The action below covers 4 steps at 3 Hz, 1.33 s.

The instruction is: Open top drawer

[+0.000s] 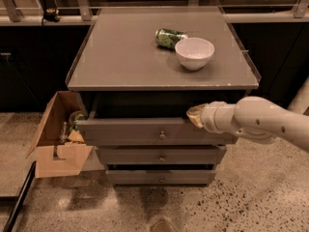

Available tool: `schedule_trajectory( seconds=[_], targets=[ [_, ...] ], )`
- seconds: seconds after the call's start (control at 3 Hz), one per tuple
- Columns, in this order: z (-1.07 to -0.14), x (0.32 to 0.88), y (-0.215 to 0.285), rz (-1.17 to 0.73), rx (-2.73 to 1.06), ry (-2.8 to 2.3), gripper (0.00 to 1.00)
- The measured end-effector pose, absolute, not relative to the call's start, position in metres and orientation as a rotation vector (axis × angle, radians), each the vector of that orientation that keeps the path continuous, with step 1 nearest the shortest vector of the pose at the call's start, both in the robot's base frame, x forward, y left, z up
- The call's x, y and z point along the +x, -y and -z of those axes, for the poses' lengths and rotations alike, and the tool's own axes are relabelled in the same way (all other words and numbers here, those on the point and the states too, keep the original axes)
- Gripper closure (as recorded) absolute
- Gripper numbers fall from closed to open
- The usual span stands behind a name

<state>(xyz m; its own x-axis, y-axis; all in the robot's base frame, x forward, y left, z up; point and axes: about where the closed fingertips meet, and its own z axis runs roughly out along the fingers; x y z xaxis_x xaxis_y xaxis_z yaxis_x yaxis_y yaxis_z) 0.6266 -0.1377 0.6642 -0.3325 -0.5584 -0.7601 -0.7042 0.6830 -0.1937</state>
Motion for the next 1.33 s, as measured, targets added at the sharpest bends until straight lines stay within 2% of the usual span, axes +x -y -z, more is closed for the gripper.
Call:
schedule_trajectory(
  seconds=[1.0, 1.33],
  targets=[
    [-0.668, 0.619, 0.135, -0.241, -0.978, -2.04, 1.0],
    [-0.681, 0.639, 0.134, -0.208, -0.973, -2.008, 1.0]
  ],
)
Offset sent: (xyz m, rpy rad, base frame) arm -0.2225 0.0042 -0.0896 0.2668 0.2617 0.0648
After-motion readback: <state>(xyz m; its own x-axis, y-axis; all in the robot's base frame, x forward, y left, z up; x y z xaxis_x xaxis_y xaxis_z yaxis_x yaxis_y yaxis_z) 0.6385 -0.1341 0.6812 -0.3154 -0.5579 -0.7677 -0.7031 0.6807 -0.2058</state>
